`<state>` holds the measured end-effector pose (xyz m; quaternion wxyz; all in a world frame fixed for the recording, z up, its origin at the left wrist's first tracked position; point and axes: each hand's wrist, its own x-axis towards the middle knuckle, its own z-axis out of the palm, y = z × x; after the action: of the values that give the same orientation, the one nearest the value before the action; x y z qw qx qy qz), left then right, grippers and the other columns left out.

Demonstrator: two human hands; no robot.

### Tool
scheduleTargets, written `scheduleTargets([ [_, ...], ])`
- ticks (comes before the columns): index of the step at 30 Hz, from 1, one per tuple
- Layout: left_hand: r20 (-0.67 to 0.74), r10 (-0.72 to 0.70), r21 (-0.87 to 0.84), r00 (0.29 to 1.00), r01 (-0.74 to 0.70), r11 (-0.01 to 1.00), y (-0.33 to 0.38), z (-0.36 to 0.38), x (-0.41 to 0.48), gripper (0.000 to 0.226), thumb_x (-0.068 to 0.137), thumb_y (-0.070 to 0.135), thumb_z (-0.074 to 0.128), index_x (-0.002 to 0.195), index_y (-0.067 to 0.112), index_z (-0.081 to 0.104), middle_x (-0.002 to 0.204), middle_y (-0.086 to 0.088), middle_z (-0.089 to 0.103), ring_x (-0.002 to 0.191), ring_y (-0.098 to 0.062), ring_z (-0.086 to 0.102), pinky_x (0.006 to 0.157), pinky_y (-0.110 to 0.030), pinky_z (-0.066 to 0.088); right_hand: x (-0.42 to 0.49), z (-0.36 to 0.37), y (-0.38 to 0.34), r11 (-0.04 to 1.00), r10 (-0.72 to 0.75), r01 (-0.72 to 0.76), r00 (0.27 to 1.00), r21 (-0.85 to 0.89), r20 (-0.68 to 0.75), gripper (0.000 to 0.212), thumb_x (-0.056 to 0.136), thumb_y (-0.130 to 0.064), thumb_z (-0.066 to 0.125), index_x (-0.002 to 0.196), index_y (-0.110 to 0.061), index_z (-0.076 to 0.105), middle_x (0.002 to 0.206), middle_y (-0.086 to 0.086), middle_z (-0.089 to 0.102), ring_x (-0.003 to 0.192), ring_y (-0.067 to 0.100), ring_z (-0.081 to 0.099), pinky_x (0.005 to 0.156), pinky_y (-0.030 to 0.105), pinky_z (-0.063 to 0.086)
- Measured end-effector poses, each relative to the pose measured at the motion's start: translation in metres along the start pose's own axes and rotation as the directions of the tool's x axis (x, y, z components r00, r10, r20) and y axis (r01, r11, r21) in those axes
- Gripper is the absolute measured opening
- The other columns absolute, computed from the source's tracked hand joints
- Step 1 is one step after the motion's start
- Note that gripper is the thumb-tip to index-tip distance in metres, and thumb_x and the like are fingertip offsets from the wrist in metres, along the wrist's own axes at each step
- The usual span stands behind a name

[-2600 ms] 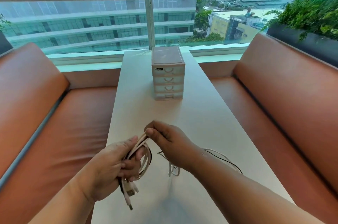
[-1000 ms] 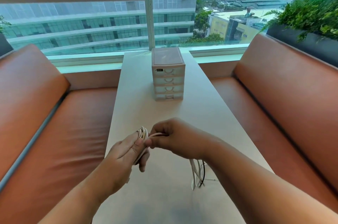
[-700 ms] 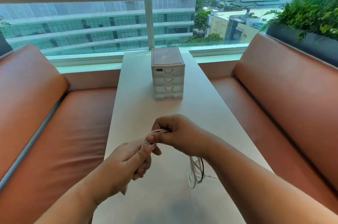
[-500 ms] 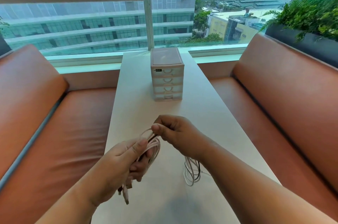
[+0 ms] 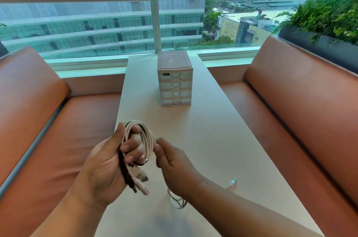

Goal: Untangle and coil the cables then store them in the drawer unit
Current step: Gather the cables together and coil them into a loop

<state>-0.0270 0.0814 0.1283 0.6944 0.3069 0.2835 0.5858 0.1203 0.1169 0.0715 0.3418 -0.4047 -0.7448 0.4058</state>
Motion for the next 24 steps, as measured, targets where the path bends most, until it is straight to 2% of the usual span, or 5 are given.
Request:
scheduleTargets([
  [7,-0.072,0.175,0.074,0.982,-0.169,0.983,-0.001,0.001,0.007,0.048,0.064,0.041,0.077,0.098,0.011,0.059,0.069,0.004,0.038,0.055,-0.010,0.043,0.057,-0.022,0.049,-0.005,-0.003,-0.016,0.959,0.077,-0.005,0.967,-0.284,0.242,0.027,0.103,-0.037,0.031,0.100,-0.016,0.046,0.093,0.016,0.060,0.080,0.033,0.052,0.073,0.041,0.044],
  [15,-0.123,0.256,0.309,0.959,-0.208,0.928,-0.016,-0.005,0.011,0.083,0.046,0.056,0.087,0.109,0.014,0.052,0.067,0.008,0.049,0.058,-0.007,0.050,0.059,-0.017,0.047,0.000,-0.017,-0.033,0.893,0.097,0.098,0.911,-0.439,0.400,0.023,0.102,-0.033,0.036,0.089,-0.017,0.047,0.078,0.005,0.048,0.074,0.028,0.047,0.067,0.036,0.040],
  [18,-0.120,0.326,0.461,0.938,-0.238,0.855,-0.023,-0.010,0.015,0.068,0.061,0.060,0.078,0.107,0.018,0.050,0.064,0.013,0.049,0.057,-0.005,0.048,0.060,-0.015,0.045,0.002,-0.025,-0.040,0.846,0.091,0.161,0.896,-0.508,0.435,0.025,0.102,-0.034,0.038,0.089,-0.015,0.049,0.077,0.007,0.049,0.073,0.029,0.047,0.065,0.034,0.040],
  [21,-0.107,0.378,0.731,0.919,-0.185,0.657,-0.023,-0.018,0.017,0.022,0.087,0.039,0.049,0.105,0.026,0.048,0.064,0.013,0.051,0.061,-0.009,0.047,0.054,-0.021,0.042,0.004,-0.035,-0.052,0.821,0.101,0.180,0.888,-0.542,0.448,0.033,0.101,-0.034,0.040,0.099,-0.008,0.059,0.083,0.009,0.055,0.076,0.028,0.050,0.067,0.033,0.042],
  [24,-0.100,0.358,0.871,0.928,-0.092,0.483,-0.023,-0.023,0.014,0.011,0.098,0.027,0.045,0.109,0.029,0.049,0.066,0.009,0.053,0.058,-0.010,0.047,0.047,-0.022,0.040,0.006,-0.044,-0.064,0.838,0.114,0.158,0.886,-0.522,0.450,0.032,0.100,-0.035,0.044,0.104,-0.010,0.063,0.092,0.010,0.062,0.081,0.026,0.056,0.073,0.035,0.047],
])
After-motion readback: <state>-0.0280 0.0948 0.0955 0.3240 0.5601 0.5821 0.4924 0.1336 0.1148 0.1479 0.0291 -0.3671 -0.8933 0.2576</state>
